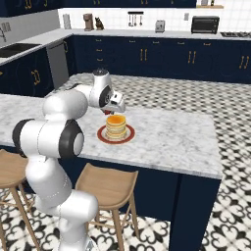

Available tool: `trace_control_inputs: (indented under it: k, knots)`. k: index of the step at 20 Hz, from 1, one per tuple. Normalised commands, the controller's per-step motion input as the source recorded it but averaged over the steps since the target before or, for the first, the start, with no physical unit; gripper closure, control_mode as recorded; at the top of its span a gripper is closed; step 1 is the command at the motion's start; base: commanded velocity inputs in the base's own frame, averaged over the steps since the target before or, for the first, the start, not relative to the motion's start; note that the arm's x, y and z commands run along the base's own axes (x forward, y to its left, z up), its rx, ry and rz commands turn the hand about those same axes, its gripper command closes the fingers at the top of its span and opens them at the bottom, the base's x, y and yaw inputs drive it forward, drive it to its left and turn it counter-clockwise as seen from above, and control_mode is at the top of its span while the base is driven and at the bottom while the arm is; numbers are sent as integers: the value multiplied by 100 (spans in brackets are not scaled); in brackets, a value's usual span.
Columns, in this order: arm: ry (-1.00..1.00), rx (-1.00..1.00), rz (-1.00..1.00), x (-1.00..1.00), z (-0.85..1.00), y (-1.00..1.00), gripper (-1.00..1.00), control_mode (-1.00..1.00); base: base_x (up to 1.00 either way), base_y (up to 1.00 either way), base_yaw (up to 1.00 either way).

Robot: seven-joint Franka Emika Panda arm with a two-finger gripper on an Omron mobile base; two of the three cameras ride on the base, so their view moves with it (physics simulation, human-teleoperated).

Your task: Take the strawberry from the fridge and place it on top of the pancake, located on the dining counter.

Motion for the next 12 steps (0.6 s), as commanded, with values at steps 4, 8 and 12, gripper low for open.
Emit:
trace_control_inputs:
  k: [4, 8, 12]
  knots:
    - [0, 0, 0, 86, -22, 0, 100, -100, 0, 0, 0]
    - [0, 0, 0, 44, -20, 0, 100, -100, 0, 0, 0]
    - [0, 0, 0, 16, -26, 0, 100, -100, 0, 0, 0]
